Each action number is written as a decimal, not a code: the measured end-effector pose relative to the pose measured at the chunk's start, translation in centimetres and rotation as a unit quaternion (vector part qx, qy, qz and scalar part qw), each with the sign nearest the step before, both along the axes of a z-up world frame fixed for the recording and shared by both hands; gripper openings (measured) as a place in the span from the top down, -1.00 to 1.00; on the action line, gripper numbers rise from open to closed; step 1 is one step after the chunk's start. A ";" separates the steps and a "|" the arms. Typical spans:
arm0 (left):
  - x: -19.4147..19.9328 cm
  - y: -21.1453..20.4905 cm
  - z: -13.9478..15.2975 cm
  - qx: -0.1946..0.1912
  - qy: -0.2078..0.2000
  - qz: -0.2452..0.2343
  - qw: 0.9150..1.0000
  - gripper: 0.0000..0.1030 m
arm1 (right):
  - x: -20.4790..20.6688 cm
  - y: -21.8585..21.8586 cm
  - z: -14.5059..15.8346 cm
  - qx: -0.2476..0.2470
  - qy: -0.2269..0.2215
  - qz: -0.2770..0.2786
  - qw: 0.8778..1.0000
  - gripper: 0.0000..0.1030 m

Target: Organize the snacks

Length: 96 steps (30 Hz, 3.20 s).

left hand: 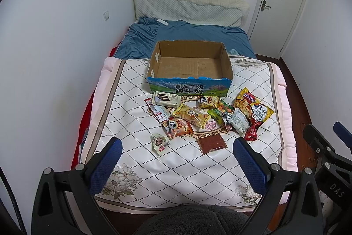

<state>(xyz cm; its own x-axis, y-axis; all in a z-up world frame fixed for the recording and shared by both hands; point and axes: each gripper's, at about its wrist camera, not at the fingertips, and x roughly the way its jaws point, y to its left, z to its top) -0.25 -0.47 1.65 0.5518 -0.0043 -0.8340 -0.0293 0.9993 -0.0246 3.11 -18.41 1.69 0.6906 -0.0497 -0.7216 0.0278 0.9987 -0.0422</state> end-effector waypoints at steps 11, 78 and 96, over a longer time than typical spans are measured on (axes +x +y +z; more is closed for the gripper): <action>-0.2 -0.4 0.2 -0.003 0.001 0.001 1.000 -1.00 | -0.1 -0.2 -0.1 -0.001 0.001 0.001 1.000 -1.00; 15.9 -15.0 -31.4 0.065 0.257 -0.310 0.913 -1.00 | 33.9 -8.9 -37.5 -0.258 0.369 0.150 0.880 -0.80; 20.8 -13.3 -34.7 0.015 0.268 -0.192 0.944 -0.25 | 30.3 -26.1 -32.8 0.075 0.377 -0.061 0.921 -0.72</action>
<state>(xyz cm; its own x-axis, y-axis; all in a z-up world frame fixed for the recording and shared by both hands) 20.57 -13.82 -33.10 0.0135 -0.0895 -0.9959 0.3346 0.9390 -0.0798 33.37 -44.47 -31.07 -0.0131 0.0449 -0.9989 0.1589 0.9864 0.0423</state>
